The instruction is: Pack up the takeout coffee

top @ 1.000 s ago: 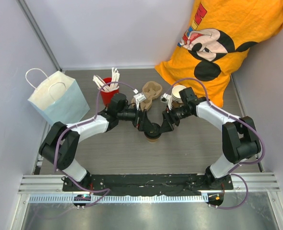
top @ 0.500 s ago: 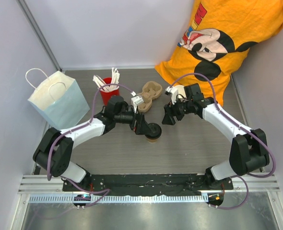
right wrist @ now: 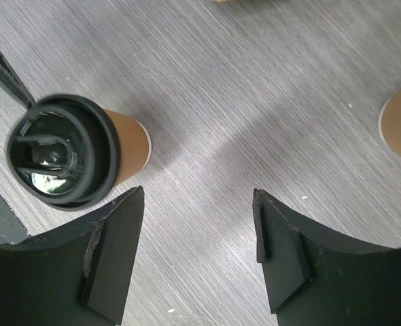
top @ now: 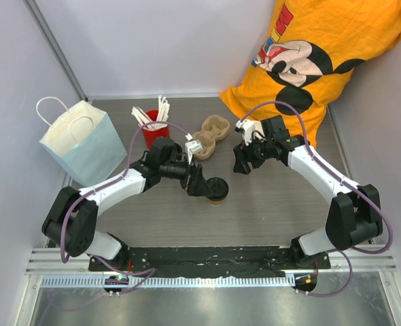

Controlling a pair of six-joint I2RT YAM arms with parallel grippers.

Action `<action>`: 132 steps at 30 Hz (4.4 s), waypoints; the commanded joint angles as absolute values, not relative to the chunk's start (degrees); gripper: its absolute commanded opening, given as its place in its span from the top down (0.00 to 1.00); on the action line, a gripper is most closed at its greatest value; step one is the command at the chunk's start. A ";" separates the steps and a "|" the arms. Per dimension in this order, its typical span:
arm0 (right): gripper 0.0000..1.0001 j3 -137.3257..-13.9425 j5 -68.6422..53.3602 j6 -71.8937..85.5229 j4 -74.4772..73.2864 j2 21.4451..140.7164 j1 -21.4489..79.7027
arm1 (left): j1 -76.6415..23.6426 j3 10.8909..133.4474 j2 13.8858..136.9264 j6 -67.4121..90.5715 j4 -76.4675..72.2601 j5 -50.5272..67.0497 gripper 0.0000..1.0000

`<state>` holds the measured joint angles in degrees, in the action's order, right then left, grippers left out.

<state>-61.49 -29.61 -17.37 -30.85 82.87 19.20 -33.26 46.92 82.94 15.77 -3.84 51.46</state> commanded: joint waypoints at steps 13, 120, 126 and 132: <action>0.41 -72.34 -27.86 -19.86 -43.77 77.17 32.42 | -21.72 70.04 70.86 3.70 27.75 44.92 0.00; 0.99 -85.96 -13.36 -21.80 -45.53 74.62 35.25 | 9.92 88.85 60.02 -27.07 45.17 7.29 0.03; 0.99 -84.73 -13.97 -21.80 -44.74 73.39 34.63 | 16.42 90.61 64.16 -29.70 46.49 12.64 0.18; 0.99 -84.99 -14.32 -21.36 -44.38 72.78 34.01 | 19.51 90.62 66.09 -32.78 48.34 17.93 0.35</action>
<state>-84.60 -13.23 -21.15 -46.35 75.35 34.54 18.24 88.36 66.15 -29.43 47.75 12.95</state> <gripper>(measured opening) 0.092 0.749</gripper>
